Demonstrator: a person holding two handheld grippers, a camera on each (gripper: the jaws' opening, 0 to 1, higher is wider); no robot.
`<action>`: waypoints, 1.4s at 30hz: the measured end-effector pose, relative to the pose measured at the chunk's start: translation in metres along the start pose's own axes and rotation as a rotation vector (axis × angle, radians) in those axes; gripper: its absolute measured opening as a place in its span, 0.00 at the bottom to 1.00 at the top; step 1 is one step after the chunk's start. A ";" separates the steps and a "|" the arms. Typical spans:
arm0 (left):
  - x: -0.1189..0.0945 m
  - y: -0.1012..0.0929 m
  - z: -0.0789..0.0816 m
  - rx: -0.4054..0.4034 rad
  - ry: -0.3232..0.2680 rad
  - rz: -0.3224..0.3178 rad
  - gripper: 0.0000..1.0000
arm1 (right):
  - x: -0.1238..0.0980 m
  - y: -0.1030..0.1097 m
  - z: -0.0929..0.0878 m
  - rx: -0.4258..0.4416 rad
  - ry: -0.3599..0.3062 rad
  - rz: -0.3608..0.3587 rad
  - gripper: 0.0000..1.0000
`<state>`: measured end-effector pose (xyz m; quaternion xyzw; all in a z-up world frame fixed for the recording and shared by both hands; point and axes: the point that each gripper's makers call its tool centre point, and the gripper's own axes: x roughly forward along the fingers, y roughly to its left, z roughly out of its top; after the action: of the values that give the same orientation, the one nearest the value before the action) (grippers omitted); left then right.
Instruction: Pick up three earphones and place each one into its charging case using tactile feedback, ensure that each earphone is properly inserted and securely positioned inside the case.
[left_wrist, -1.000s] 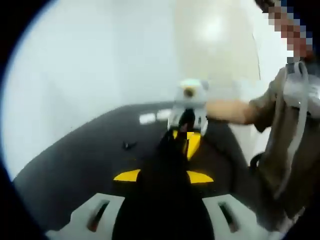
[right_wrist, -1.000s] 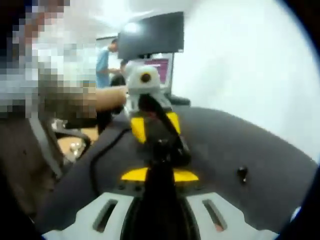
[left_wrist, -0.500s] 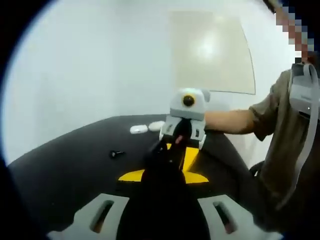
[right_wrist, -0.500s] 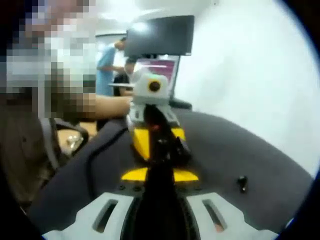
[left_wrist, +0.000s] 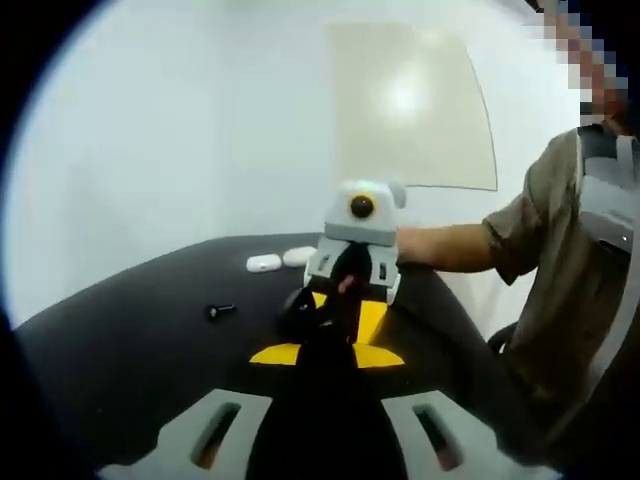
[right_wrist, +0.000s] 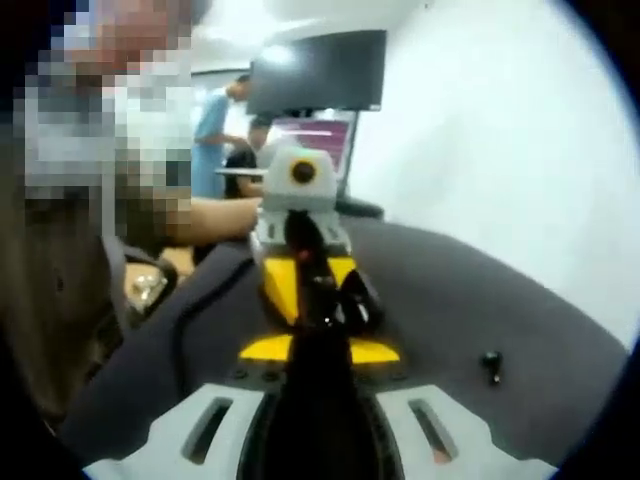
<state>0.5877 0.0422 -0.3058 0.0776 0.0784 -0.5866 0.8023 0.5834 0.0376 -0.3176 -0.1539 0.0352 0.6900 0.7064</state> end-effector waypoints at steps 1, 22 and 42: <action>0.000 0.001 0.000 -0.004 -0.001 0.003 0.14 | -0.002 -0.002 0.000 0.008 0.002 -0.006 0.25; -0.001 0.006 -0.002 0.028 -0.004 0.003 0.14 | -0.064 -0.129 0.003 0.162 0.154 -0.554 0.23; -0.002 0.006 -0.003 0.040 -0.005 -0.002 0.14 | -0.012 -0.133 -0.033 0.289 0.292 -0.364 0.15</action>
<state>0.5927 0.0461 -0.3080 0.0922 0.0648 -0.5890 0.8002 0.7189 0.0170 -0.3234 -0.1532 0.2066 0.5100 0.8208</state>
